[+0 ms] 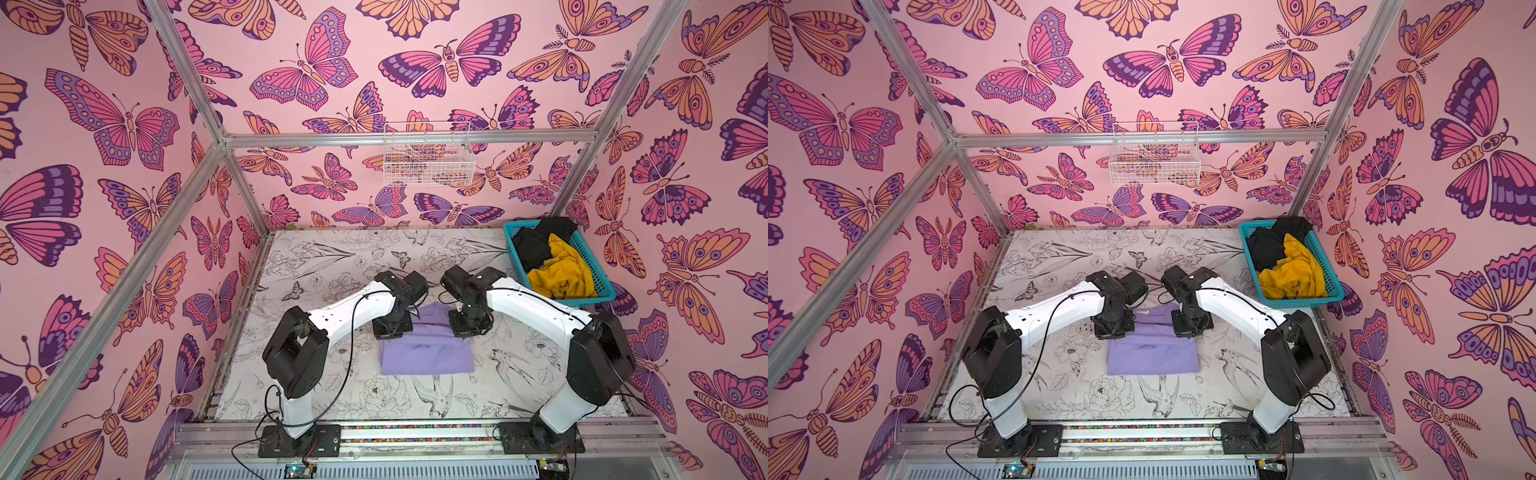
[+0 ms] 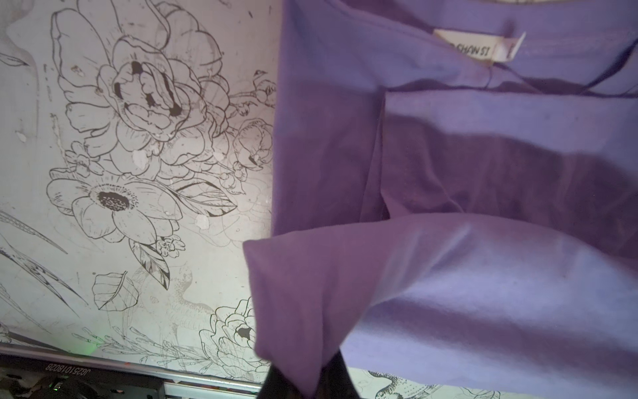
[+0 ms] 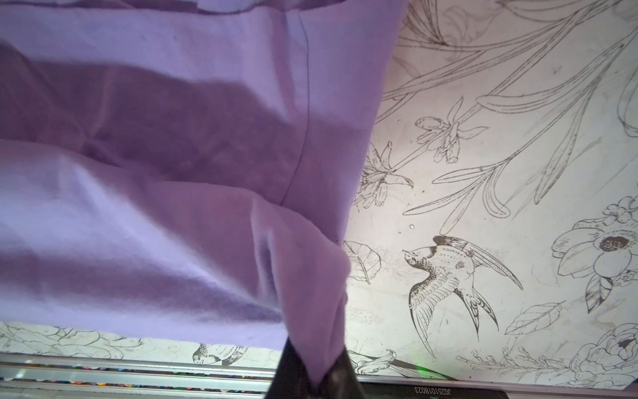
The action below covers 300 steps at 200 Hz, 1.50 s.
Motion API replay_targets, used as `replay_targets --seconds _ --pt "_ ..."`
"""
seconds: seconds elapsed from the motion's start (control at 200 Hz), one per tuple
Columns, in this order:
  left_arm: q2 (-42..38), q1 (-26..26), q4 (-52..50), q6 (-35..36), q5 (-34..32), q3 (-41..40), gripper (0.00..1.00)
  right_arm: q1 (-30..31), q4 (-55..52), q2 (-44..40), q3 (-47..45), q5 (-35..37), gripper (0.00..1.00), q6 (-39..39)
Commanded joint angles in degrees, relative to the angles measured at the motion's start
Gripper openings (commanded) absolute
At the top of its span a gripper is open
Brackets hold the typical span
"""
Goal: Fold and stack t-shirts
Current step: Fold the T-shirt, then smooth out the T-shirt at the center of the board.
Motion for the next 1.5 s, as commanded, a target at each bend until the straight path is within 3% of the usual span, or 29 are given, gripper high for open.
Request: replay_targets --seconds 0.0,0.316,0.521,0.666,0.871,1.072,1.227,1.327,1.498 --pt "1.1 1.8 1.5 2.3 -3.2 0.8 0.00 -0.5 -0.4 1.8 0.7 1.8 0.04 -1.0" --pt "5.8 4.9 3.2 5.3 -1.1 4.0 0.00 -1.2 0.4 4.6 1.8 2.6 0.06 -2.1" --pt "7.8 4.9 5.7 5.5 1.7 1.8 0.04 -3.0 0.5 7.2 4.3 4.3 0.26 -3.9" --pt "7.2 4.9 10.7 6.9 0.5 1.7 0.07 -4.8 1.3 8.3 5.4 5.3 0.30 -5.1" --pt "10.9 5.3 12.7 11.3 -2.4 11.5 0.10 -7.0 3.1 10.5 8.8 4.5 0.30 -7.2" --pt "12.7 6.3 7.1 11.6 -5.3 17.3 0.14 -8.5 2.6 13.9 14.4 3.1 0.31 -9.4" --pt "9.7 7.0 2.1 9.2 -11.0 15.8 0.26 -8.5 0.0 11.7 18.6 2.7 0.30 -9.4" --pt "7.6 7.1 1.8 8.0 -13.6 14.3 0.42 -7.9 -2.0 8.2 19.7 -1.3 0.30 -8.7" --pt "7.8 7.2 2.0 8.0 -13.2 16.7 0.51 -2.5 -5.7 2.7 19.6 -0.5 0.29 -6.6"
